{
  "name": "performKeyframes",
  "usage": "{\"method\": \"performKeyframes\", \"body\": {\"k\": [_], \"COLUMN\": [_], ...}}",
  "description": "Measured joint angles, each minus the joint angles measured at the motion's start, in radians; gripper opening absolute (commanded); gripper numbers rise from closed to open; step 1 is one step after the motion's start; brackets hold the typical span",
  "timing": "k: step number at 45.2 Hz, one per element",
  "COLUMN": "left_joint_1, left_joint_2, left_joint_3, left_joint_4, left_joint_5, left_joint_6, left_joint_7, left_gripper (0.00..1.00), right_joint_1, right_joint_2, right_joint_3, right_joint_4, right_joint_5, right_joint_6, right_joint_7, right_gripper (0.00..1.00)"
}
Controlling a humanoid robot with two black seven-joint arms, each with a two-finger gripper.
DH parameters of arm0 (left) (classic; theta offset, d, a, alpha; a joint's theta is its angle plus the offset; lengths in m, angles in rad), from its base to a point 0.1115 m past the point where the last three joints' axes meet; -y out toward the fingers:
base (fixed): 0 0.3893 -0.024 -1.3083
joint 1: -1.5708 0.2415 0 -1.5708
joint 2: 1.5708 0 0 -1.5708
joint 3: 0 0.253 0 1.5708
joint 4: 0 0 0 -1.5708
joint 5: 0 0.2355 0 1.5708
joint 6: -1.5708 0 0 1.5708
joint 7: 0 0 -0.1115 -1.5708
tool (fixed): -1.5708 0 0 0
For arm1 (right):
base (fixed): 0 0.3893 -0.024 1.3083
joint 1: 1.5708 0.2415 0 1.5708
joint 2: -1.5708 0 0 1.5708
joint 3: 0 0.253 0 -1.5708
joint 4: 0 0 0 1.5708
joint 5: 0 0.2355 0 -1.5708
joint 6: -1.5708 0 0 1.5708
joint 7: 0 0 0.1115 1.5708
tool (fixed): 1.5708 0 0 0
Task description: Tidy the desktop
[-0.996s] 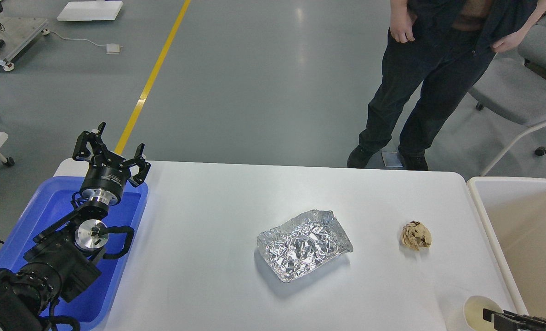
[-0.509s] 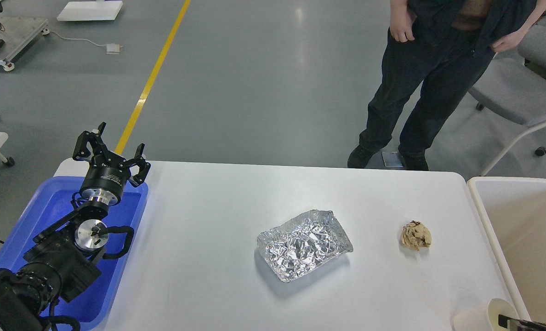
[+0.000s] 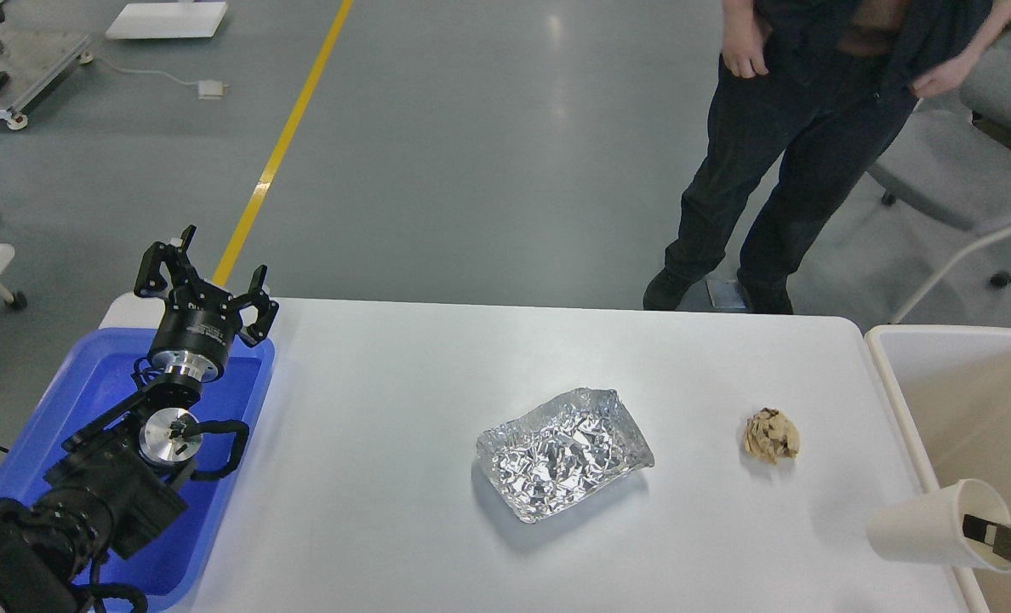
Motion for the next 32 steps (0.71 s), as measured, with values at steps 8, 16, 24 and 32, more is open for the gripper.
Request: {"method": "performKeyframes", "body": {"k": [8, 16, 24, 32], "left_joint_1": [0.000, 0.000, 0.000, 0.000], "left_joint_2": [0.000, 0.000, 0.000, 0.000], "left_joint_3": [0.000, 0.000, 0.000, 0.000], "left_joint_4": [0.000, 0.000, 0.000, 0.000], "left_joint_5": [0.000, 0.000, 0.000, 0.000], "left_joint_6": [0.000, 0.000, 0.000, 0.000], "left_joint_7": [0.000, 0.000, 0.000, 0.000], "left_gripper": [1.00, 1.00, 1.00, 1.00], "right_joint_1": [0.056, 0.080, 0.091, 0.092], "right_joint_2": [-0.117, -0.199, -0.220, -0.159], "right_joint_3": [0.134, 0.304, 0.395, 0.426], "right_joint_4": [0.017, 0.013, -0.036, -0.175], "right_joint_5": [0.000, 0.001, 0.020, 0.121], "right_joint_6": [0.208, 0.398, 0.489, 0.530], "right_joint_7": [0.006, 0.008, 0.004, -0.008], "right_gripper": [0.00, 0.00, 0.00, 0.00]}}
